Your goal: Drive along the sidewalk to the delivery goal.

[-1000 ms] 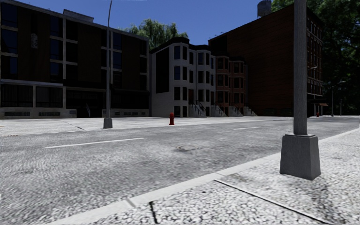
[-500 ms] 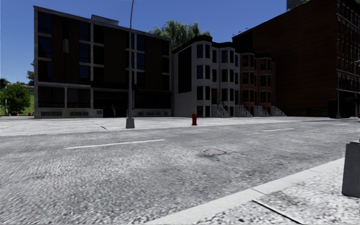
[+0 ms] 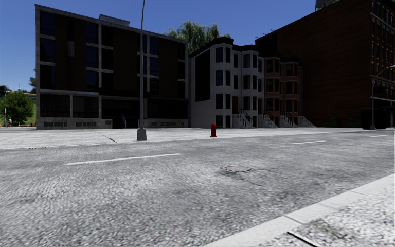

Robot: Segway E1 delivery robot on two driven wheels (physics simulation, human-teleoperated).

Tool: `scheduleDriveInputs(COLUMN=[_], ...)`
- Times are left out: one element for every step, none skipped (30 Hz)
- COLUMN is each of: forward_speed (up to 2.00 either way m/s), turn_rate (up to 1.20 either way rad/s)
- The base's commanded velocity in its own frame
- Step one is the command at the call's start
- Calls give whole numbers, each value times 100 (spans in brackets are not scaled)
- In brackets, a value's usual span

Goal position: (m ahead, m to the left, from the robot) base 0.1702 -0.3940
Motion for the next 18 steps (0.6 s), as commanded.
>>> scheduleDriveInputs(forward_speed=[0,0,0,0,0,0,0,0,0,0,0,0,0,0,0,0,0,0], turn_rate=[0,0,0,0,0,0,0,0,0,0,0,0,0,0,0,0,0,0])
